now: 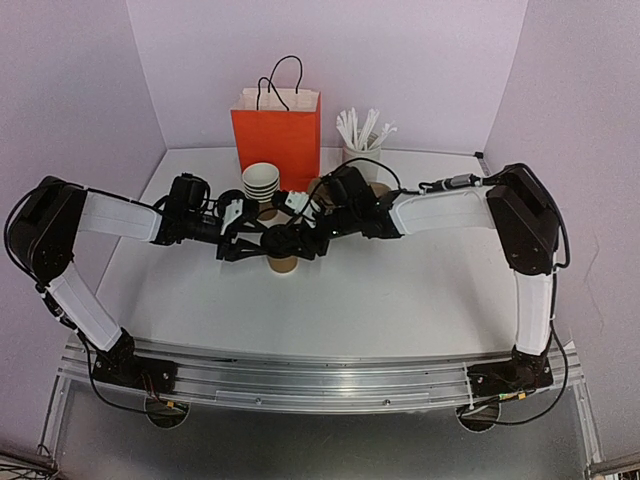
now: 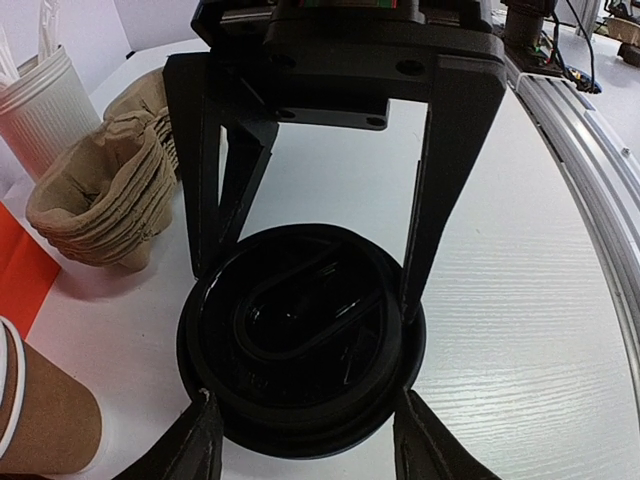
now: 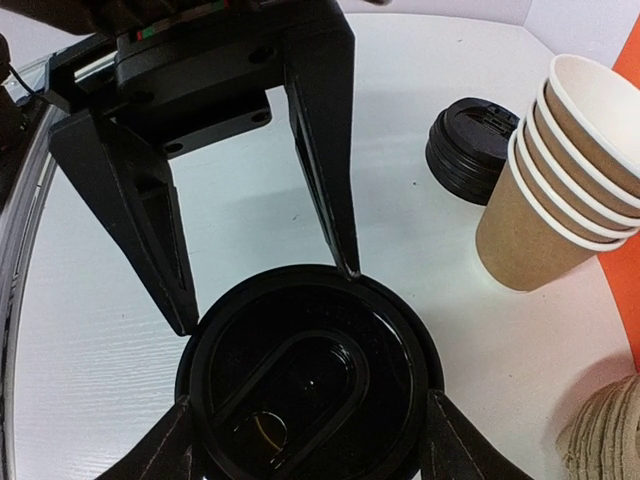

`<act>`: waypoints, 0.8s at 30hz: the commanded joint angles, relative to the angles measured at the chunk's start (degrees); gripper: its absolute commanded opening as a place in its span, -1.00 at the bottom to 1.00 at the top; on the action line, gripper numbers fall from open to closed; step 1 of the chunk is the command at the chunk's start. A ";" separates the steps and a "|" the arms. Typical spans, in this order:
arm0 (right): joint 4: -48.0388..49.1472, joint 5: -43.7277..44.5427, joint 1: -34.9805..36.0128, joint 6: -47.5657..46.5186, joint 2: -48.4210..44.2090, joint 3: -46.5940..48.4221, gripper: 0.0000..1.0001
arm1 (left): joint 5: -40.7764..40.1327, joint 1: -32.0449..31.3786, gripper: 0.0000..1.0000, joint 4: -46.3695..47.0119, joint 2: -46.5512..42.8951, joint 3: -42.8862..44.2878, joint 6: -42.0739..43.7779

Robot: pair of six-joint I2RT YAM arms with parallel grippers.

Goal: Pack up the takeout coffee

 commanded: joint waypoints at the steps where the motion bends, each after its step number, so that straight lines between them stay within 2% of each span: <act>1: -6.27 5.85 4.87 -1.00 6.08 -2.88 0.26 | -5.35 -6.70 0.00 -6.29 7.96 -2.09 -1.27; 7: -7.06 7.28 6.19 0.53 7.25 -3.42 0.26 | -6.54 -8.32 -0.02 -8.95 10.00 -1.09 1.59; 24: -7.07 10.36 7.32 3.40 6.97 -7.19 0.25 | -7.82 -9.62 -0.07 -7.68 10.25 -1.47 0.97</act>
